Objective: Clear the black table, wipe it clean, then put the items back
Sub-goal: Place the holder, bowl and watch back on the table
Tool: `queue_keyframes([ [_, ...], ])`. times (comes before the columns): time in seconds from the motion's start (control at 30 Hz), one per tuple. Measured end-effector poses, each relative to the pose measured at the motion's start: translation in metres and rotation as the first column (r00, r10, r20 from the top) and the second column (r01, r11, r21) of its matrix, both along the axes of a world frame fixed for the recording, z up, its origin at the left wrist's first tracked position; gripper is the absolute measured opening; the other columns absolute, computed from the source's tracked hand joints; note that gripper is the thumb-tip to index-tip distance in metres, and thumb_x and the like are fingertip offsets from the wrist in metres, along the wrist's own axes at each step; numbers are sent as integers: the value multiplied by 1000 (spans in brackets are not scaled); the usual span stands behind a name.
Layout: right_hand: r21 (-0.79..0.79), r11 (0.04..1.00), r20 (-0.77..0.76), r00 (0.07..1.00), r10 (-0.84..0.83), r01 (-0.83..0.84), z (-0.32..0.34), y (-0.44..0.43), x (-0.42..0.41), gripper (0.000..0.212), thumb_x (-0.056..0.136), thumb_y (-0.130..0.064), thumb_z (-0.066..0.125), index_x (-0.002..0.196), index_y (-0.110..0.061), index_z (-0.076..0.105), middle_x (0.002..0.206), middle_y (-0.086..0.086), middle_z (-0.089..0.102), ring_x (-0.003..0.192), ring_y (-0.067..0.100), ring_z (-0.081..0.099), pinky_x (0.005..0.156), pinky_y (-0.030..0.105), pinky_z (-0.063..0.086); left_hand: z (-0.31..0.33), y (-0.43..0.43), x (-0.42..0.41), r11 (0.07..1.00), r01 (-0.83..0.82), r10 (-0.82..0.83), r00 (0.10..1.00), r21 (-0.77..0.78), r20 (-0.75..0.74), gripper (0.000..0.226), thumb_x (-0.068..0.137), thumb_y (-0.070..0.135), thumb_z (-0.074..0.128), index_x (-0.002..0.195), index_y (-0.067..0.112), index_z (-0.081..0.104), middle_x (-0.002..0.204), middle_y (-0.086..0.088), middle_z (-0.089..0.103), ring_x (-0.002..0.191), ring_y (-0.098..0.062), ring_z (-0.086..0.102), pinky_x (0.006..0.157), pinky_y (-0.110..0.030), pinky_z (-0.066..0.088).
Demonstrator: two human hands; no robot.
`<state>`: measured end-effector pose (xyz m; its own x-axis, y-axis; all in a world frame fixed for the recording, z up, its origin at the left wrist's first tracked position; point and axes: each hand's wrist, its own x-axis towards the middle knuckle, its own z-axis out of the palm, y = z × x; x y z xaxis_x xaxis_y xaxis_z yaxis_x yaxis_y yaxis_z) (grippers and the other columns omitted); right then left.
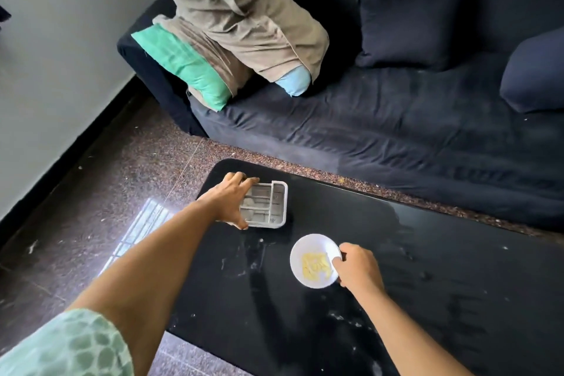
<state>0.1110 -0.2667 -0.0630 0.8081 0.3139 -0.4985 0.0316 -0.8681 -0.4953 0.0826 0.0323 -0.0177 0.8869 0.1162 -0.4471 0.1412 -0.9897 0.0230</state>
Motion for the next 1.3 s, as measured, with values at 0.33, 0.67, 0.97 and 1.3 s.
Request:
queue_keyframes([
  [0.33,-5,999,13,998,-54,54,-28,26,6,11,84,-15,53,84,-8,61,80,8,66,65,27,65,59,44,56,-30,47,16,998,55,-61,981,-38,-185,138,58,33,86,149,24,-18,158,-14,-6,146,-27,-12,119,-40,6],
  [0.67,22,965,-114,960,-256,260,-40,44,9,15,88,-19,58,80,-5,58,82,9,66,64,25,67,61,42,58,-44,65,-10,952,-195,190,981,-235,-45,146,51,48,89,150,6,-9,160,-6,-5,147,-22,9,117,-32,18],
  [0.97,117,840,-286,828,-482,529,-46,71,12,18,85,-6,59,67,-8,56,77,10,64,60,27,70,64,42,60,-50,71,-13,942,-232,230,973,-244,-38,145,49,46,90,151,8,-6,160,-2,-4,146,-21,12,118,-38,21],
  [1.3,92,875,-290,853,-433,475,-42,72,10,7,89,-11,58,86,-4,60,68,6,64,65,25,71,69,39,60,-43,67,-7,941,-260,238,963,-217,-126,146,52,38,90,149,11,-15,157,-1,-21,147,-21,5,118,-38,17],
])
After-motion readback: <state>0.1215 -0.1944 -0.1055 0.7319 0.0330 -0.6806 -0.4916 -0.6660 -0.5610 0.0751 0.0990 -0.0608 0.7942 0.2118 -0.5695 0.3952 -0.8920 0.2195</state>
